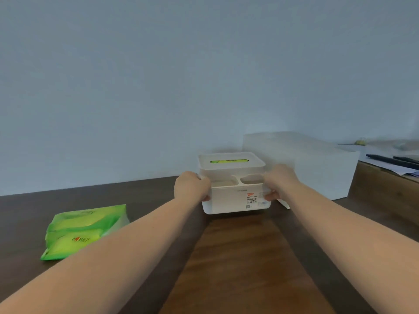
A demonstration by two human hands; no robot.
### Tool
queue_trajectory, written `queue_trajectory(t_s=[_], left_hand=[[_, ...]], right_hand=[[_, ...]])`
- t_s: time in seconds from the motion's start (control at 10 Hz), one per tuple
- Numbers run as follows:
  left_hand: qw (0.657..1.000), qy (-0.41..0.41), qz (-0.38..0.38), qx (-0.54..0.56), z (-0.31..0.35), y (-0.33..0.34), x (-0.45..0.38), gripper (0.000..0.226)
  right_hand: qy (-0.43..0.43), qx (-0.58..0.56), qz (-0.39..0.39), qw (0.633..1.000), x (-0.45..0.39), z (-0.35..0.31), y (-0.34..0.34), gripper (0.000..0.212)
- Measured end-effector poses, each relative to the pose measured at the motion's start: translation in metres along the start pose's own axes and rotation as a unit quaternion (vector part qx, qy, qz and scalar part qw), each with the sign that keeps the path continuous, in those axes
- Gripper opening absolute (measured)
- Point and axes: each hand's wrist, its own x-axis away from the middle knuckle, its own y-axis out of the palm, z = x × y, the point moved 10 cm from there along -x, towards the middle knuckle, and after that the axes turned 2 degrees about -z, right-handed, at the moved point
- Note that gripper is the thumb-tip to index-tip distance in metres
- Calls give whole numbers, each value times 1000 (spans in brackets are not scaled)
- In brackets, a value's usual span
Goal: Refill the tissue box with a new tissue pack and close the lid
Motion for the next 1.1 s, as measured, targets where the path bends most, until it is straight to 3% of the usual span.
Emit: queue_trajectory(t_s=[0.3,0.4,0.6,0.9,1.0,1.1], left_hand=[[1000,0,27,14,9,30,-69,30],[1000,-10,28,-4,3,34,-81,26],[1000,2,19,0,-5,49,-88,35],[996,4,-12,88,-30,54,-68,50],[999,-4,-28,43,-49,57,-62,40],[1000,14,-9,18,-58,52,-57,28]], right_hand=[[-10,130,15,991,-55,-23,4,26],[-24,10,-14,1000,-75,-24,19,33],[-12,90,47,995,-83,-18,21,16],[-59,162,78,982,-71,-10,19,27],[-65,148,74,984,-63,-5,11,30],[-78,28,47,995,-50,-2,-2,21]])
